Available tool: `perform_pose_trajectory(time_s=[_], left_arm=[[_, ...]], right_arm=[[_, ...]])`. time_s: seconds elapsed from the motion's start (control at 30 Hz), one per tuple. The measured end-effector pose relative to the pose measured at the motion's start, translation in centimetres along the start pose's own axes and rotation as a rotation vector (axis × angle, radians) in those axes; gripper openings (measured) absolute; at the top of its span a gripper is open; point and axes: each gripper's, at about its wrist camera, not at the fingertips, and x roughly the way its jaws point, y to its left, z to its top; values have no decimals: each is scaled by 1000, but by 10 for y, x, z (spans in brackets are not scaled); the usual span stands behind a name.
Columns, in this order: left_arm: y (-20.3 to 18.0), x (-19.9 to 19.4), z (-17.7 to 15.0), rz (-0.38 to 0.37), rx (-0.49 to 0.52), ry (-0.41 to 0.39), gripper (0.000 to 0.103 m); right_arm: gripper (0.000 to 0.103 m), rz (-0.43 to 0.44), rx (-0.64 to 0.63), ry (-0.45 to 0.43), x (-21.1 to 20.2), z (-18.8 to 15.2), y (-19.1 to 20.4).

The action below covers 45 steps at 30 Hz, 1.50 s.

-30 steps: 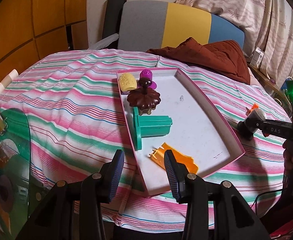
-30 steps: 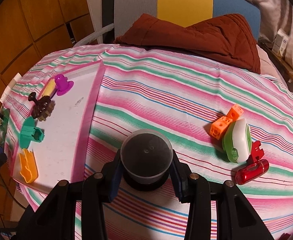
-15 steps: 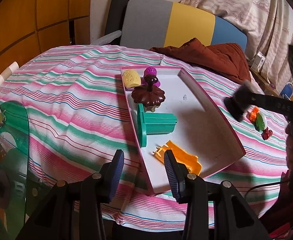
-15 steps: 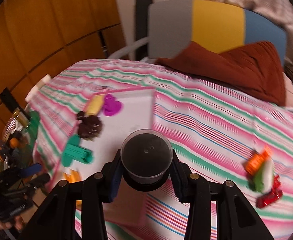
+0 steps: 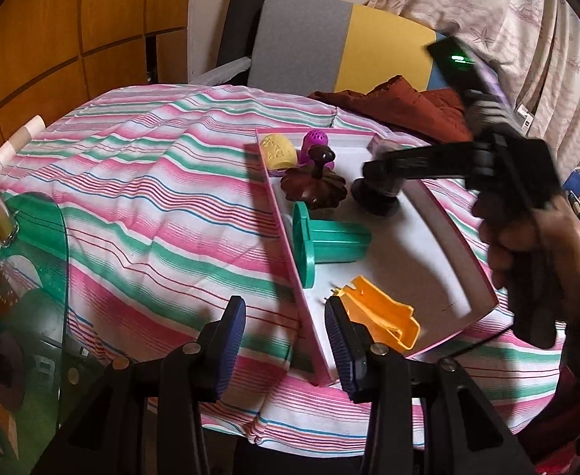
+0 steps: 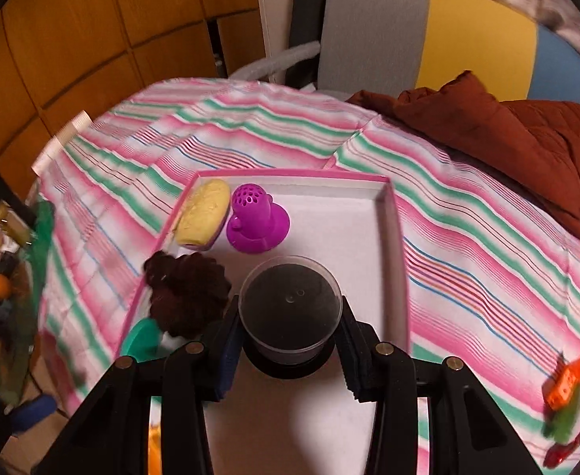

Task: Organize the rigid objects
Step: 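Lower the cylinder cup into the tray beside the brown piece and open the right tool, then move both tools back over the remaining toy cluster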

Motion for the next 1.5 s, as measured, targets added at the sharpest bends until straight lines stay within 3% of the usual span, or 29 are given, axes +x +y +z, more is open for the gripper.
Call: perform_pose_trajectory(time_s=[0.2, 0.33, 0.93, 1.17, 1.5], left_arm=[[6, -1, 0, 7, -15, -7, 42], [8, 0, 0, 15, -24, -6, 42], [-4, -14, 3, 41, 15, -31, 42], [-12, -16, 5, 39, 35, -34, 42], [-33, -16, 6, 24, 85, -30, 42]], right_arm=[[47, 8, -5, 19, 18, 7, 7], [65, 27, 27, 1, 10, 4, 0], [74, 13, 18, -138, -58, -28, -17], [75, -35, 26, -154, -82, -52, -51], [76, -169, 121, -131, -105, -90, -131]])
